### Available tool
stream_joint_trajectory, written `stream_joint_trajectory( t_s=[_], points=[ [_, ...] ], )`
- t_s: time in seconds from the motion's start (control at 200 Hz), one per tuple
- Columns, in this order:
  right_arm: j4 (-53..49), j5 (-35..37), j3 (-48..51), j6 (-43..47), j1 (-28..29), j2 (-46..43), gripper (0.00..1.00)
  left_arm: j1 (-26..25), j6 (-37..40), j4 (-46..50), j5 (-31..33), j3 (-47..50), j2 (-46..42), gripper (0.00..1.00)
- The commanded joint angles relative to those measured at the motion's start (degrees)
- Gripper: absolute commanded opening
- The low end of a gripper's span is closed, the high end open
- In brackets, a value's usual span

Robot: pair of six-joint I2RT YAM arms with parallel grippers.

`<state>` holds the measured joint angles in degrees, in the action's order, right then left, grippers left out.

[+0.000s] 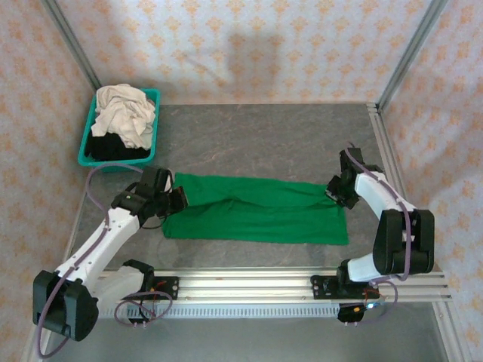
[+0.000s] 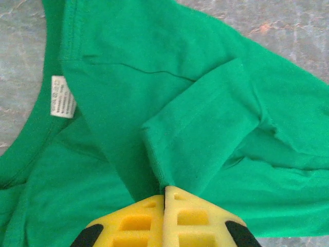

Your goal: Fold and stack the t-shirts

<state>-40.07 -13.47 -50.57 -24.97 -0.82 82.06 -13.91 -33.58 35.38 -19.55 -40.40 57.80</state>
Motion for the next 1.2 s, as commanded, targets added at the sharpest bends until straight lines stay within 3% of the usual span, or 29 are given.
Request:
stream_joint_trajectory(
  t_s=[0.0, 0.14, 0.34, 0.485, 0.646, 0.846, 0.931, 1.101, 1.196],
  points=[
    [-3.7, 2.3, -2.9, 0.1, -0.4, -1.4, 0.21, -0.6, -1.5, 1.9, 2.1, 1.4, -2.0, 0.00],
    [-5.3, 6.6, -2.4, -0.1, -0.5, -3.3, 0.19, -0.6, -1.8, 3.9, 3.8, 2.5, -4.6, 0.00],
    [-5.3, 7.3, -1.1, 0.9, -1.0, -1.8, 0.20, -0.7, -3.0, 8.8, 7.3, 0.5, -7.1, 0.00],
    [-1.8, 1.0, 0.1, -0.5, -1.1, -4.0, 0.38, -1.5, -3.3, 8.6, 7.5, 0.8, -7.8, 0.00],
    [1.4, -1.8, 0.3, -1.5, -1.0, -2.3, 0.45, -1.5, -3.2, 7.8, 7.4, 1.1, -6.7, 0.00],
    [1.3, 2.5, 0.7, -1.4, -1.0, 1.9, 0.46, -1.5, -2.9, 7.4, 7.6, 0.9, -5.8, 0.00],
    [1.7, 2.7, 0.2, -1.6, -1.0, 3.2, 0.39, -1.5, -2.8, 7.3, 7.4, 0.8, -5.5, 0.00],
    [0.4, 5.1, -3.1, -1.2, -1.1, 3.9, 0.09, -1.5, -2.6, 6.6, 8.0, -1.0, -4.1, 0.00],
    [-1.2, 7.1, -8.0, -0.3, -1.1, 5.0, 0.00, -1.5, -1.3, 6.0, 9.1, -5.5, -0.7, 0.00]
  ],
)
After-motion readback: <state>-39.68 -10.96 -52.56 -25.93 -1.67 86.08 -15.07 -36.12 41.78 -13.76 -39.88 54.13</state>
